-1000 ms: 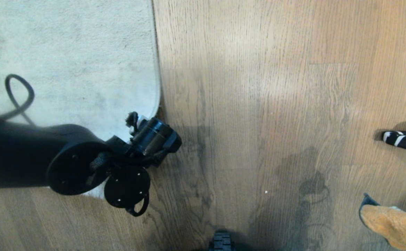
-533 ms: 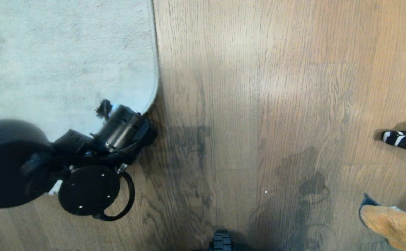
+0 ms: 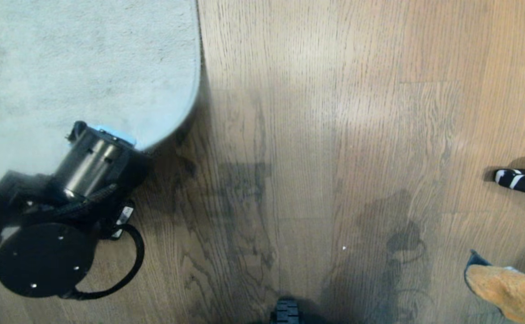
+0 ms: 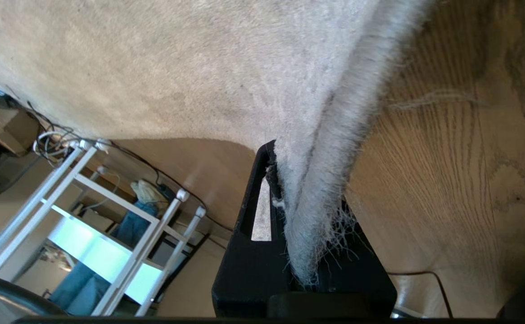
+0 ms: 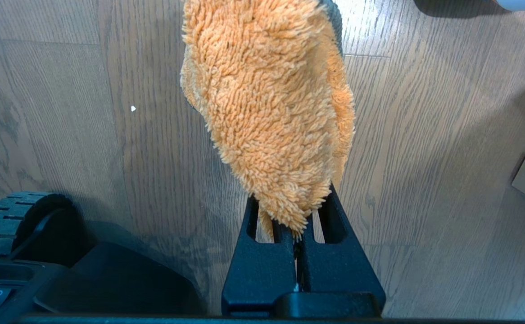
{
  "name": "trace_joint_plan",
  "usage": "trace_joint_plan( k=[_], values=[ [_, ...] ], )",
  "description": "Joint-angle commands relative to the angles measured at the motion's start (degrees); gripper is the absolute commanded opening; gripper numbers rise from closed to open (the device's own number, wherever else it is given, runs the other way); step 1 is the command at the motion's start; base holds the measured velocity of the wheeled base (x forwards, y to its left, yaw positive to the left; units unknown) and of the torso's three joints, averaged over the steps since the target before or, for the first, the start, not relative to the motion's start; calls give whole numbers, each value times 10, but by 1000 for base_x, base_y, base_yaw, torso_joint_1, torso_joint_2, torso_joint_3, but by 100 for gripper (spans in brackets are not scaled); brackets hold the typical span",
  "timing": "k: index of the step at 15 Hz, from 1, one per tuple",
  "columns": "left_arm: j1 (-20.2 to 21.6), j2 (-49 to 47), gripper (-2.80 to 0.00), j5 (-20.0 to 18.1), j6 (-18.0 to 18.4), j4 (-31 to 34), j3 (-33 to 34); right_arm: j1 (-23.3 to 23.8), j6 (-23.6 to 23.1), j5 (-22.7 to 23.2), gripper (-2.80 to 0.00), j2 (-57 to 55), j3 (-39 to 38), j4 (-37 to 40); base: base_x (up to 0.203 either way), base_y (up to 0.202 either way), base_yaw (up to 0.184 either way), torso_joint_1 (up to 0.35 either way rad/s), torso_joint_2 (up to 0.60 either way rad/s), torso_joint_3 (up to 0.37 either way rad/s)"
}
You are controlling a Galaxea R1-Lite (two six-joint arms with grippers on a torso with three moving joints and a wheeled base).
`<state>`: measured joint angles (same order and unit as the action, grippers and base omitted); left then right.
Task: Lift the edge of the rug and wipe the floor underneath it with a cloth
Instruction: Lift up the carpet
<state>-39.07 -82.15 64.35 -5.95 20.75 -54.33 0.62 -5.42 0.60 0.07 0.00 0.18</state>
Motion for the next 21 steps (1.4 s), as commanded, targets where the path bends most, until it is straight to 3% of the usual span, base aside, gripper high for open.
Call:
trace_joint_plan(
  k=[1,10,21],
  values=[
    [6,35,-280,3,-1,3,10,0,0,0,-280,-1,0,0,0,0,0,0,0,0],
    [16,113,-280,-1,0,3,52,0,0,0,-280,-1,0,0,0,0,0,0,0,0],
    [34,140,-280,-4,-1,1,67,0,0,0,-280,-1,0,0,0,0,0,0,0,0]
  ],
)
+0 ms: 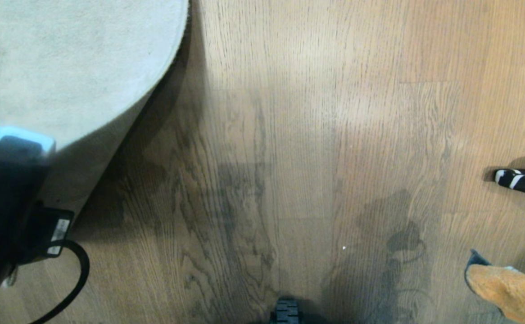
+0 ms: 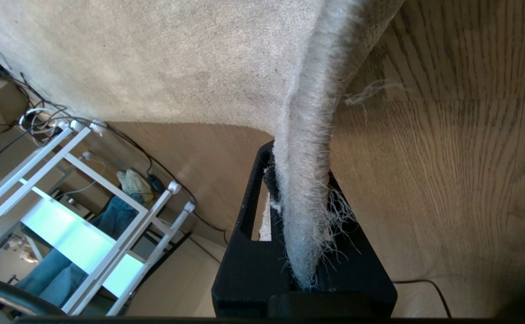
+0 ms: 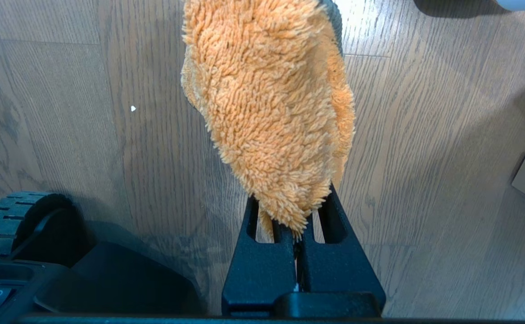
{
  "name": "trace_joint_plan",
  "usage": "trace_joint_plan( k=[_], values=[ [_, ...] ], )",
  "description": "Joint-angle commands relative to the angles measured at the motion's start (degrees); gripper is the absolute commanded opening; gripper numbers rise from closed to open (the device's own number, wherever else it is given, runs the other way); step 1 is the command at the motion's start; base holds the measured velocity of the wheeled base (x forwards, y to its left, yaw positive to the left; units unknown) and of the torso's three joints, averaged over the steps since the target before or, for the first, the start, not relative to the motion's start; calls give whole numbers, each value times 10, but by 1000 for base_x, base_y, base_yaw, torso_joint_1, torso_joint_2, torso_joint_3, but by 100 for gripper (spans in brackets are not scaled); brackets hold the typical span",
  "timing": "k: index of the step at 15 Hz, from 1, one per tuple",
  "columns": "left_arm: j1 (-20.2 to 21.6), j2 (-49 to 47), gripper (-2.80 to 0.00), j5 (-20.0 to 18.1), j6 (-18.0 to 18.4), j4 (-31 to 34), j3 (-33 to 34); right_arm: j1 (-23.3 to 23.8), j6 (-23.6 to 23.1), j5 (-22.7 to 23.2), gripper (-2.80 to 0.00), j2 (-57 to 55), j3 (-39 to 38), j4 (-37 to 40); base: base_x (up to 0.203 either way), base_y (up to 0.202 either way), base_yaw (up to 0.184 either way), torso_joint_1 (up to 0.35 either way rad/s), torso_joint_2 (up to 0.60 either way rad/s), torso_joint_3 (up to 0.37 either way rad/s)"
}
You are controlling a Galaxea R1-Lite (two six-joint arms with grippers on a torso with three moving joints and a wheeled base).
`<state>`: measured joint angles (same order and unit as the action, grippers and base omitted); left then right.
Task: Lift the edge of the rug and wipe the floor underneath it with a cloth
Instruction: Lift up the carpet
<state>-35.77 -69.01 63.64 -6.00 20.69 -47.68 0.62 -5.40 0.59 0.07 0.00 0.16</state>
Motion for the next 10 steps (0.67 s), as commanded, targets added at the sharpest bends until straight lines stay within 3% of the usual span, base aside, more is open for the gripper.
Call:
trace_joint_plan(
  k=[1,10],
  values=[
    [1,12,-280,-1,-1,1,0,0,0,0,-280,-1,0,0,0,0,0,0,0,0],
    [5,68,-280,-13,-2,1,22,0,0,0,-280,-1,0,0,0,0,0,0,0,0]
  ],
)
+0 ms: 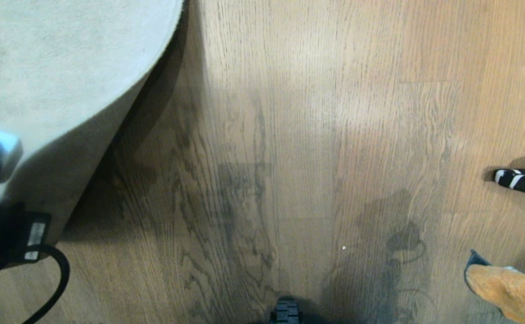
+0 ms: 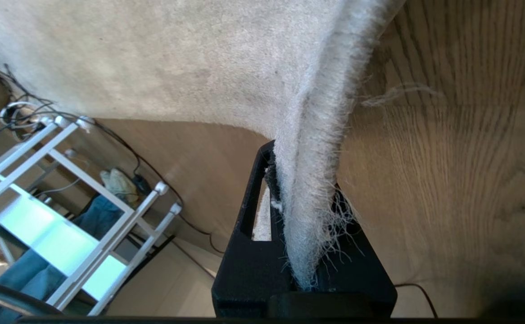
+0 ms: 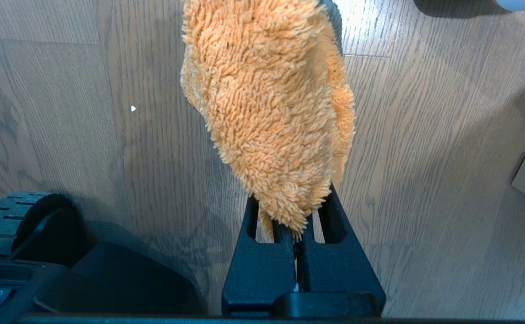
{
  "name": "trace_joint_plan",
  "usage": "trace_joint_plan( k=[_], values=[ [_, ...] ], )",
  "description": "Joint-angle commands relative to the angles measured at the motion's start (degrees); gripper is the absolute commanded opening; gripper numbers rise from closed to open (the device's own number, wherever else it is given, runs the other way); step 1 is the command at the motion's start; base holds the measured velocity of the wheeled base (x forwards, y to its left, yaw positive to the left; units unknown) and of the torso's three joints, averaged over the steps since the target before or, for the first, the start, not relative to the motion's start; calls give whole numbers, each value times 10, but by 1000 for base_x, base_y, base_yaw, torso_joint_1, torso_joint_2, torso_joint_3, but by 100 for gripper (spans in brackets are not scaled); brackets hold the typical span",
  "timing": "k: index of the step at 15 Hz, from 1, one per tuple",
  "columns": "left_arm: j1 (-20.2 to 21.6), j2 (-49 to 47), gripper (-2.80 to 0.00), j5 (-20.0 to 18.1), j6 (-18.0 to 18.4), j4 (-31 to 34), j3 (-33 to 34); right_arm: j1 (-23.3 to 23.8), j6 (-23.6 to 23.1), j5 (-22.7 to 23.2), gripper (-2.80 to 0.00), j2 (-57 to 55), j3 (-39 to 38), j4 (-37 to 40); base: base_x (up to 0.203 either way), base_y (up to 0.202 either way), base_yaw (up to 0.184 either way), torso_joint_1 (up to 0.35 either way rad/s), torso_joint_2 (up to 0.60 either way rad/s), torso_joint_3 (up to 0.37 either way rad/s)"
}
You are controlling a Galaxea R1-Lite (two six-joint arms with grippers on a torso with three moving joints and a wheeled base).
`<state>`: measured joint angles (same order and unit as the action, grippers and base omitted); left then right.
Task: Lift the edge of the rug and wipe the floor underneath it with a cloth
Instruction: Lift up the carpet
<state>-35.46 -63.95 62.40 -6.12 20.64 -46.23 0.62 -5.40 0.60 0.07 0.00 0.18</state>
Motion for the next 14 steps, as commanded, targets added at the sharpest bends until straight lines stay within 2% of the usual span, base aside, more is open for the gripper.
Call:
trace_joint_plan(
  k=[1,4,14],
  values=[
    [4,27,-280,-15,-2,1,13,0,0,0,-280,-1,0,0,0,0,0,0,0,0],
    [33,42,-280,-44,-2,1,20,0,0,0,-280,-1,0,0,0,0,0,0,0,0],
    [40,50,-280,-46,-1,1,32,0,0,0,-280,-1,0,0,0,0,0,0,0,0]
  ],
)
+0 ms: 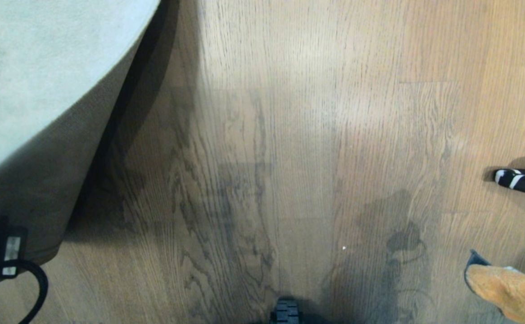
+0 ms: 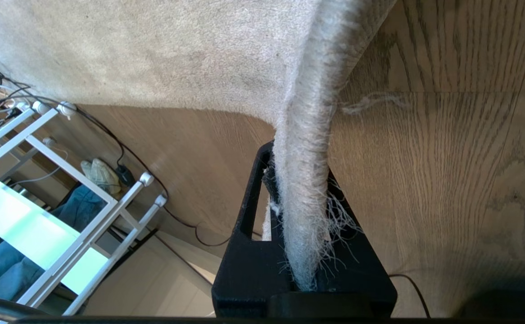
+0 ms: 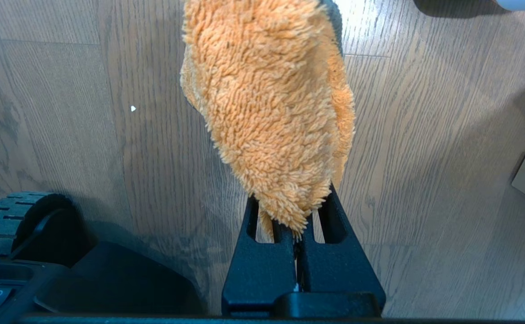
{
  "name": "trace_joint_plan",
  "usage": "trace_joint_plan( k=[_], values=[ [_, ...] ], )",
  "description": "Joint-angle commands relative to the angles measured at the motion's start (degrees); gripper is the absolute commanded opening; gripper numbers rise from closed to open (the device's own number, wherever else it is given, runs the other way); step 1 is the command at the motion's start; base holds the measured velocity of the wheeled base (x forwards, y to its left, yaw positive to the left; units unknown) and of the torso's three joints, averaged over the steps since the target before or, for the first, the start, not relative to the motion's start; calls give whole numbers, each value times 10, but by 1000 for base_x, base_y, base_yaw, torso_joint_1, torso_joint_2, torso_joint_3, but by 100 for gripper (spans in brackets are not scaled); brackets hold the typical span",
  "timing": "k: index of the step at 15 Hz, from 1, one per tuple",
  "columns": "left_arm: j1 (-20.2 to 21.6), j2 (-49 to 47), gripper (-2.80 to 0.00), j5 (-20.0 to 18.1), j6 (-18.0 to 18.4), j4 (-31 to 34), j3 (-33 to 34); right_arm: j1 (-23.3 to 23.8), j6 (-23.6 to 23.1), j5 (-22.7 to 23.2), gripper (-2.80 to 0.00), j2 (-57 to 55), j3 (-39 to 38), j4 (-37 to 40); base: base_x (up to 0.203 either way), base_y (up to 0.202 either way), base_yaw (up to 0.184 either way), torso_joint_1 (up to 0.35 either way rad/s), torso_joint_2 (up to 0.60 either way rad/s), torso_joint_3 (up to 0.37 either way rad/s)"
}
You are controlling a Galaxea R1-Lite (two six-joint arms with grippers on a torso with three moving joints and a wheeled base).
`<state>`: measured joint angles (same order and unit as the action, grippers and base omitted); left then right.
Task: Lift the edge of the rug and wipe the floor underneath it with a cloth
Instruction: Lift up the carpet
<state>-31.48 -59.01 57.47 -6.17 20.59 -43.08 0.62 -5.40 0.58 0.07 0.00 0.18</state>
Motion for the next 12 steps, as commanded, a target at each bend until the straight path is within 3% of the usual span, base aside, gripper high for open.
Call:
trace_joint_plan(
  k=[1,12],
  values=[
    [0,0,-280,4,-1,2,1,0,0,0,-280,-1,0,0,0,0,0,0,0,0],
    [-2,3,-280,3,1,2,5,0,0,0,-280,-1,0,0,0,0,0,0,0,0]
  ],
)
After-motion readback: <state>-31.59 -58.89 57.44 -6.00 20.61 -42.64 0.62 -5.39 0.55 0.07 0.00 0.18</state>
